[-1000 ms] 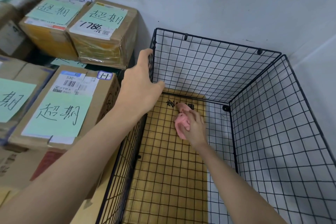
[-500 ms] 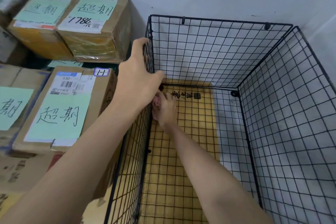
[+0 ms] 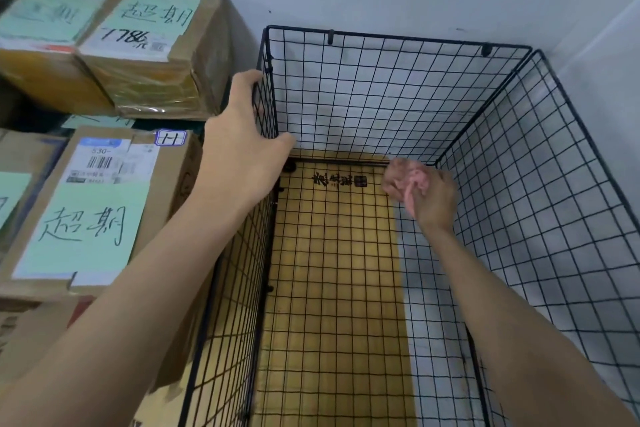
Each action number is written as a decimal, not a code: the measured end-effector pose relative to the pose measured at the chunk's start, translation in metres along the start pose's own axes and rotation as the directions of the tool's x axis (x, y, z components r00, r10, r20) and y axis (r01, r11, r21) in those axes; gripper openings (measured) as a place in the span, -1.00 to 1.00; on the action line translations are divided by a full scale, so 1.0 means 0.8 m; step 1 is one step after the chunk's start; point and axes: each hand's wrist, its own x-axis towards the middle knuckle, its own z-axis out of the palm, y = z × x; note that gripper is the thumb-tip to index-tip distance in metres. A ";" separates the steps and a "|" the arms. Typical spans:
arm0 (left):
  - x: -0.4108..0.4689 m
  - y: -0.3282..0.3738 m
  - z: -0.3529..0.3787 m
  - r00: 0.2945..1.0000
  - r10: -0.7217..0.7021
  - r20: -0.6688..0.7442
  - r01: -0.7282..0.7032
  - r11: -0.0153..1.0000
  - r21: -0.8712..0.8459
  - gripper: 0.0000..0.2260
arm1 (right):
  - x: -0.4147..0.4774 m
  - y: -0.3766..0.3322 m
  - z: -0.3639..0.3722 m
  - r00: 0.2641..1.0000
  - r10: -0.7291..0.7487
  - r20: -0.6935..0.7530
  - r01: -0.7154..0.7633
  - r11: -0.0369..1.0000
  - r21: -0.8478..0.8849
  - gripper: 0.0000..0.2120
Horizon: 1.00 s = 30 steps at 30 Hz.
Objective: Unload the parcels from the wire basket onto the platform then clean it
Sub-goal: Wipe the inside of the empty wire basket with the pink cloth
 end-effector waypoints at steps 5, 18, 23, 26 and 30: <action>-0.001 0.000 0.000 1.000 0.012 -0.004 -0.012 1.000 0.022 -0.46 | -0.009 -0.005 -0.011 0.984 -0.074 -0.163 0.092 0.990 0.109 -0.65; 0.001 -0.001 0.001 1.000 -0.001 -0.006 0.002 1.000 0.017 -0.44 | 0.000 0.000 0.036 0.994 -0.082 0.075 0.076 0.994 0.083 -0.58; 0.001 0.000 0.002 1.000 -0.007 -0.011 0.007 1.000 0.016 -0.45 | 0.004 0.002 0.035 0.973 -0.139 0.184 0.117 0.985 0.126 -0.54; 0.001 0.001 0.002 1.000 -0.006 -0.017 0.006 1.000 0.020 -0.45 | 0.005 -0.006 0.031 0.945 -0.195 0.262 0.208 0.978 -0.022 -0.48; 0.001 0.001 0.002 1.000 -0.005 -0.020 0.006 1.000 0.019 -0.45 | 0.009 -0.030 0.041 0.955 -0.191 0.226 0.224 0.966 -0.131 -0.57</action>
